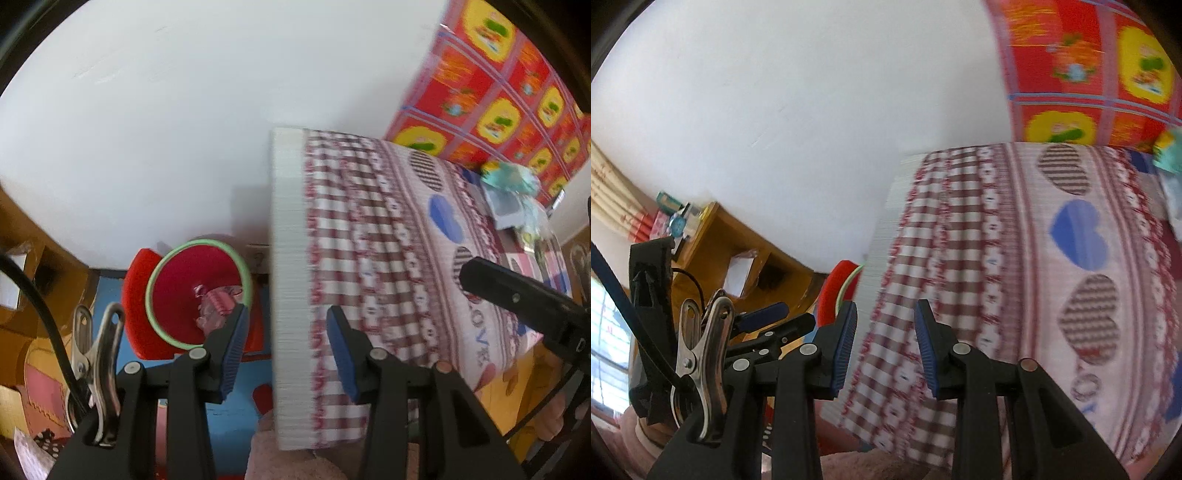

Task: Collect trash
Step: 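Move both open tools back toward the trash pile on the bed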

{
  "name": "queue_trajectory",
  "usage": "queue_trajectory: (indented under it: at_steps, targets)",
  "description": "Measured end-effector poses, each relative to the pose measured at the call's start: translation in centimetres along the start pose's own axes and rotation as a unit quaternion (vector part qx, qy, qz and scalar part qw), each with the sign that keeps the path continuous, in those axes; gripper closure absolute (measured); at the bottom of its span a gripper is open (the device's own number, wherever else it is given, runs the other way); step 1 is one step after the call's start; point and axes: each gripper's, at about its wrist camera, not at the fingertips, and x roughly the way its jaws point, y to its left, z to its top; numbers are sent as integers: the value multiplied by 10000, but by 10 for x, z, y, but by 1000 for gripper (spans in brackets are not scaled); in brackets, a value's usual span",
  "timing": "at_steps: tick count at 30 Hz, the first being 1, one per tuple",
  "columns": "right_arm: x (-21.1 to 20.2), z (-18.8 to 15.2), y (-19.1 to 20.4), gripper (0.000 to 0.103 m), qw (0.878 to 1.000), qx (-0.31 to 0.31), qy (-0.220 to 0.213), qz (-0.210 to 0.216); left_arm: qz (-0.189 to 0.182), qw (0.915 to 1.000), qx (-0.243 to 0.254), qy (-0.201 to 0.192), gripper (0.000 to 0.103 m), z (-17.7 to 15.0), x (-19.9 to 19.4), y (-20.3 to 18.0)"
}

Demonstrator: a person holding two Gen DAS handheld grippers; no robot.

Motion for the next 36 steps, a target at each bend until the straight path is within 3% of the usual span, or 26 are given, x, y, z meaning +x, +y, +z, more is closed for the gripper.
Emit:
queue_trajectory:
  at_steps: [11,24,36]
  targets:
    - [-68,-26,-57,70,9979,410,-419,-268,-240,9984,511,-29,57,-2,-6,-87]
    - [-136,-62,-139,70,9931,785,-652,-581,-482,9958,775,-34,57,-10,-3,-184]
    - [-175,-65,-202,70,9847,1256,-817,-890,-696,9891,1297,-73,57,14,5,-254]
